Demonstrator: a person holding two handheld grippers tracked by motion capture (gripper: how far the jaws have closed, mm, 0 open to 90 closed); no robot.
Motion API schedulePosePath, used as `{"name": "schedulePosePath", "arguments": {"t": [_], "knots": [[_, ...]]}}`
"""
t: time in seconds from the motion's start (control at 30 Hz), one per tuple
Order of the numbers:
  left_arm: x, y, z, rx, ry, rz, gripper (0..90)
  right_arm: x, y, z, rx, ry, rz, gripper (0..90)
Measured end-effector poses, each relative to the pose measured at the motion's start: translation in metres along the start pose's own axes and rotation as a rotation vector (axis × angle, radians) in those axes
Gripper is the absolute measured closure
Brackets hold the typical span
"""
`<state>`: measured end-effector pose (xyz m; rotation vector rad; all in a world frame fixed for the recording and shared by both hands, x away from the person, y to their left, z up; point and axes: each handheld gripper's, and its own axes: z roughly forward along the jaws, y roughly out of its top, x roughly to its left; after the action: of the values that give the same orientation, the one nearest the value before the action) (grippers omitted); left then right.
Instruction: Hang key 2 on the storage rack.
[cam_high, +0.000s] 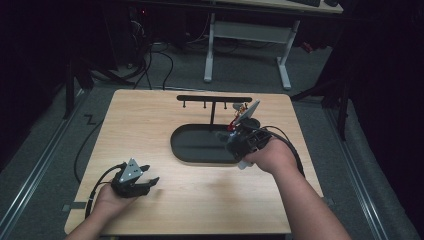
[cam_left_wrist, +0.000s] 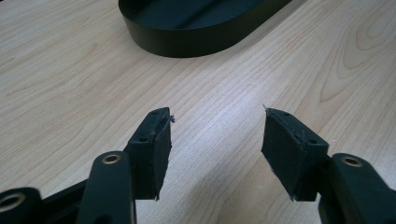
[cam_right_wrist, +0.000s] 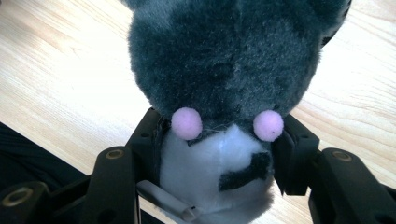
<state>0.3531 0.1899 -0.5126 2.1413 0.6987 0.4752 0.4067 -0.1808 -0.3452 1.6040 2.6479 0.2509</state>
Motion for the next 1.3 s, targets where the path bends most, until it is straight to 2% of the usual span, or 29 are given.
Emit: {"name": "schedulePosePath", "arguments": {"t": [0.3, 0.47, 0.5, 0.83, 0.97, 1.03, 1.27, 1.3], "knots": [[0.0, 0.0, -0.001, -0.002, -0.003, 0.002, 42.3, -0.002, 0.018, -0.027, -0.011, -0.01, -0.019, 45.8], [0.0, 0.001, 0.0, 0.003, -0.013, 0.008, 42.4, -0.004, 0.029, -0.032, -0.013, -0.016, -0.019, 45.9], [0.0, 0.001, 0.001, 0.0, -0.014, 0.005, 42.5, -0.005, 0.032, -0.033, -0.015, -0.021, -0.034, 45.9], [0.0, 0.001, 0.002, 0.003, -0.02, 0.0, 42.6, -0.007, 0.062, -0.043, -0.048, -0.043, -0.031, 45.9], [0.001, 0.001, 0.002, 0.005, -0.023, 0.001, 42.6, -0.008, 0.07, -0.039, -0.055, -0.046, -0.026, 45.9], [0.001, 0.001, 0.002, 0.004, -0.021, 0.004, 42.6, -0.008, 0.072, -0.033, -0.044, -0.046, -0.039, 45.9], [0.0, 0.001, 0.002, 0.003, -0.019, 0.002, 42.6, -0.007, 0.072, -0.003, 0.002, -0.036, -0.041, 45.9], [0.0, 0.001, 0.001, 0.005, -0.019, 0.003, 42.6, -0.006, 0.072, 0.0, 0.006, -0.034, -0.029, 45.9]]}}
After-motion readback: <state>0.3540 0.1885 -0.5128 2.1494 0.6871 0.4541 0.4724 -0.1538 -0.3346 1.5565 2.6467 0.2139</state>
